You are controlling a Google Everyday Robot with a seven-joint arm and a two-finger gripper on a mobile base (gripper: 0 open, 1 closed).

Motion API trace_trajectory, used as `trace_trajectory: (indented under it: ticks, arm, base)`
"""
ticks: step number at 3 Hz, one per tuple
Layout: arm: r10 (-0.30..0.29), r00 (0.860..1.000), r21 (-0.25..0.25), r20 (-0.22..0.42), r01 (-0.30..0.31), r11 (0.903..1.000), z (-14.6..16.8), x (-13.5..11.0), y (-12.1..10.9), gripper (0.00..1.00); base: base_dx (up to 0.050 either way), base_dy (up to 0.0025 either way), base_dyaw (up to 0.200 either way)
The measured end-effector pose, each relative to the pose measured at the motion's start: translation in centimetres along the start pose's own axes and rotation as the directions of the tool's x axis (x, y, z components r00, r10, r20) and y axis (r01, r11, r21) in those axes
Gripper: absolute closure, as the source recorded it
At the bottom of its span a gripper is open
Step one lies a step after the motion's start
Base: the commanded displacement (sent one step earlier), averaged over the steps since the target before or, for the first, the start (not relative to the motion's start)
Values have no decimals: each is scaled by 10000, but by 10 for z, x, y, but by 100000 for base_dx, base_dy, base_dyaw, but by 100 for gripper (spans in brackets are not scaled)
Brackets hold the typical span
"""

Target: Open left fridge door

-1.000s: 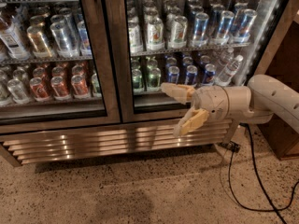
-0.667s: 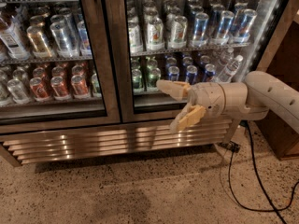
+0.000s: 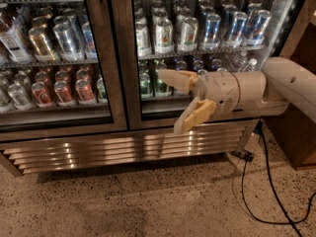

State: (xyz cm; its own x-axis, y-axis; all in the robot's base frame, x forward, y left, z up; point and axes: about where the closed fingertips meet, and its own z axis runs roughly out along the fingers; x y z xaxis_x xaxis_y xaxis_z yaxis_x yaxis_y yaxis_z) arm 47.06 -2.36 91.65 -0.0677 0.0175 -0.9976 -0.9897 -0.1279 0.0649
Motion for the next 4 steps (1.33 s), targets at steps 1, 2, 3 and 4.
trace_trajectory:
  ticks: [1,2,3,4]
  arm:
    - [-924,9953,-114,-304,920,9957,21,-51,28,0]
    - [-924,9953,-114,-304,920,9957,21,-51,28,0]
    - [-924,9953,-114,-304,920,9957,21,-51,28,0]
    - [-924,9953,-114,-304,920,9957,21,-51,28,0]
  base:
    - [0,0,0]
    - [3689,247,13406]
    - [4853,-1,38]
    - [4485,-187,-8827]
